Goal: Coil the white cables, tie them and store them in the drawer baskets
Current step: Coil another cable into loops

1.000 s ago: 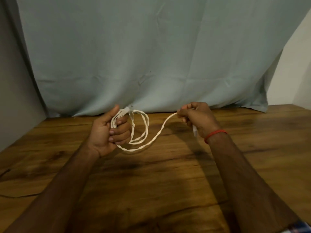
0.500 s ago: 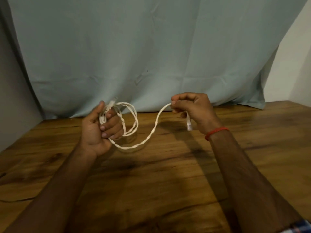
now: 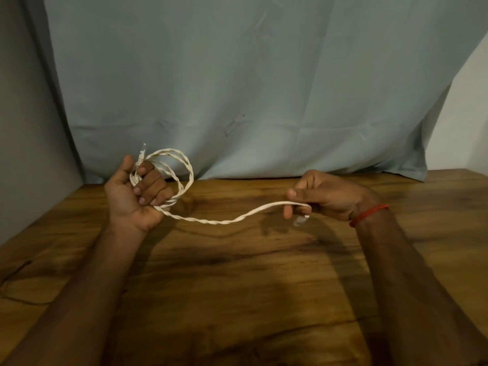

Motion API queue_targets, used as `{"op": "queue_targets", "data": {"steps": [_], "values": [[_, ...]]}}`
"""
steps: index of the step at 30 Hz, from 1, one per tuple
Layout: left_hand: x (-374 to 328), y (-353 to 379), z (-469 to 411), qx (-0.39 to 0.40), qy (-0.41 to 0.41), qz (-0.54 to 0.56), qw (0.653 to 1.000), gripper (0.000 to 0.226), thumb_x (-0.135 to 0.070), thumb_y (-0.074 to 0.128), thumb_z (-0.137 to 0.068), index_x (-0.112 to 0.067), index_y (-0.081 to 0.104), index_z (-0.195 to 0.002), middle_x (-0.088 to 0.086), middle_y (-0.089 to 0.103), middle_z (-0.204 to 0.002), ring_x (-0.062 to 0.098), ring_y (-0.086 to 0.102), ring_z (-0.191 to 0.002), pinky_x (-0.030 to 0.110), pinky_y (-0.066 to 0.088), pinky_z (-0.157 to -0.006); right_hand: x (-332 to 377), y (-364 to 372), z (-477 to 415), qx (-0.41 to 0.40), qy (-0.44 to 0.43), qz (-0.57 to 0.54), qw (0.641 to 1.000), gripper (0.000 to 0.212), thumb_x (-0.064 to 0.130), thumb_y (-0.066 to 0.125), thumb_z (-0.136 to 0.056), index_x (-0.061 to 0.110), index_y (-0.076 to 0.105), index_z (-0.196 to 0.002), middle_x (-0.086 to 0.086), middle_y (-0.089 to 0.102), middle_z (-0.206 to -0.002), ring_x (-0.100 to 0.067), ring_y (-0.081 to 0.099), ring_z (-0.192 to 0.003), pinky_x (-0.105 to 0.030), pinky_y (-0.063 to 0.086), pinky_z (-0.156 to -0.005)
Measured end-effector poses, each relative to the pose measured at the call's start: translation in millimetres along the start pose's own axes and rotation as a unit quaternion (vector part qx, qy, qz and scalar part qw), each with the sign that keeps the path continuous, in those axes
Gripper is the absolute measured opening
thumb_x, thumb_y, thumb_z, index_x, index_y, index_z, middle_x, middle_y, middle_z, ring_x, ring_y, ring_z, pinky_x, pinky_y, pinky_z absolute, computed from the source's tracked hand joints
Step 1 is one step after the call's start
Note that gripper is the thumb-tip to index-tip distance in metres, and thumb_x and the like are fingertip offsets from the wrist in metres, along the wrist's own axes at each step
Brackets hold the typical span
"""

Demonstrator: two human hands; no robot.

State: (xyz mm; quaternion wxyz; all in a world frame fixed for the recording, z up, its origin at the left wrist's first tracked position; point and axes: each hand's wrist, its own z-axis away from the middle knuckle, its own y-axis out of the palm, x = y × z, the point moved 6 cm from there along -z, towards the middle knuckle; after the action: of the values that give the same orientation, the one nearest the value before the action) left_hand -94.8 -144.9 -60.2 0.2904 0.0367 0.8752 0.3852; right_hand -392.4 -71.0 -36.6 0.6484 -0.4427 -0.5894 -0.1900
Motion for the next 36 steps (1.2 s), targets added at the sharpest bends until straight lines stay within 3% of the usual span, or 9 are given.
{"op": "queue_targets", "data": {"steps": [4,6,10,13,17,24,28,33,36], "values": [[-8,-7,4,-0.028,0.01,-0.025,0.999,0.044,-0.039,0.043,-0.104,-0.005,0.057,-0.08,0.007,0.049,-0.049,0.015,0.032,-0.04,0.027,0.03,-0.049,-9,-5,-2,-0.033,0.061,0.174,0.982,0.034,0.05,0.071,-0.083,0.018,0.08,-0.077,0.002,0.07,-0.069,-0.012,0.063,-0.072,-0.023,0.046,-0.077],[-4,-8,3,-0.029,0.005,-0.03,0.999,0.042,-0.037,0.046,-0.103,-0.006,0.057,-0.078,0.006,0.049,-0.048,0.015,0.031,-0.039,0.027,0.028,-0.048,-13,-15,-8,-0.092,0.086,0.324,0.938,0.03,0.048,0.069,-0.087,0.022,0.081,-0.077,0.005,0.075,-0.081,-0.008,0.066,-0.085,-0.026,0.043,-0.083],[18,-3,-3,-0.026,-0.024,-0.046,0.998,0.039,-0.036,0.047,-0.103,-0.008,0.054,-0.076,-0.001,0.032,-0.048,0.015,0.03,-0.037,0.026,0.027,-0.047,-6,-25,-17,-0.231,0.075,0.498,0.833,0.031,0.043,0.064,-0.094,0.023,0.078,-0.075,0.006,0.065,-0.072,-0.009,0.06,-0.083,-0.02,0.044,-0.071],[26,3,-6,-0.011,-0.037,-0.049,0.998,0.039,-0.036,0.045,-0.103,-0.008,0.052,-0.077,-0.001,0.031,-0.049,0.015,0.029,-0.037,0.026,0.027,-0.047,-9,-31,-13,-0.267,0.124,0.482,0.826,0.037,0.048,0.06,-0.096,0.023,0.073,-0.071,0.004,0.071,-0.072,-0.013,0.067,-0.072,-0.038,0.057,-0.077],[27,13,-7,0.018,-0.051,-0.032,0.998,0.04,-0.035,0.042,-0.105,-0.005,0.052,-0.081,0.001,0.033,-0.051,0.016,0.031,-0.039,0.029,0.027,-0.05,-13,-29,-5,-0.259,0.168,0.295,0.904,0.039,0.038,0.062,-0.097,0.007,0.076,-0.079,-0.002,0.072,-0.064,-0.01,0.065,-0.053,-0.023,0.052,-0.059],[29,12,-6,0.009,-0.066,-0.036,0.997,0.042,-0.038,0.04,-0.106,-0.005,0.052,-0.081,0.001,0.033,-0.052,0.016,0.032,-0.04,0.029,0.026,-0.05,-11,-33,0,-0.336,0.112,0.061,0.933,0.037,0.034,0.078,-0.084,-0.003,0.074,-0.086,-0.012,0.074,-0.068,-0.014,0.066,-0.053,-0.023,0.05,-0.053],[42,20,-6,0.032,-0.115,-0.027,0.992,0.045,-0.04,0.034,-0.107,-0.005,0.051,-0.084,0.002,0.034,-0.054,0.017,0.032,-0.043,0.033,0.024,-0.054,-16,-33,-3,-0.371,0.082,0.055,0.923,0.021,0.001,0.084,-0.074,-0.006,0.071,-0.089,-0.014,0.073,-0.068,-0.017,0.068,-0.058,-0.023,0.058,-0.056],[63,28,-9,0.031,-0.161,-0.033,0.986,0.047,-0.043,0.033,-0.106,-0.007,0.05,-0.081,0.0,0.033,-0.051,0.013,0.024,-0.039,0.03,0.022,-0.05,-24,-41,-8,-0.411,0.108,0.159,0.891,0.048,0.007,0.089,-0.07,0.02,0.072,-0.113,-0.005,0.076,-0.08,-0.014,0.072,-0.081,-0.031,0.056,-0.083],[77,28,-11,0.024,-0.183,-0.037,0.982,0.045,-0.043,0.039,-0.105,-0.008,0.053,-0.081,-0.002,0.032,-0.05,0.013,0.023,-0.038,0.029,0.025,-0.048,-22,-43,-8,-0.46,0.09,0.231,0.853,0.029,0.008,0.083,-0.076,0.022,0.078,-0.101,0.004,0.073,-0.078,-0.013,0.07,-0.081,-0.035,0.058,-0.088]]}}
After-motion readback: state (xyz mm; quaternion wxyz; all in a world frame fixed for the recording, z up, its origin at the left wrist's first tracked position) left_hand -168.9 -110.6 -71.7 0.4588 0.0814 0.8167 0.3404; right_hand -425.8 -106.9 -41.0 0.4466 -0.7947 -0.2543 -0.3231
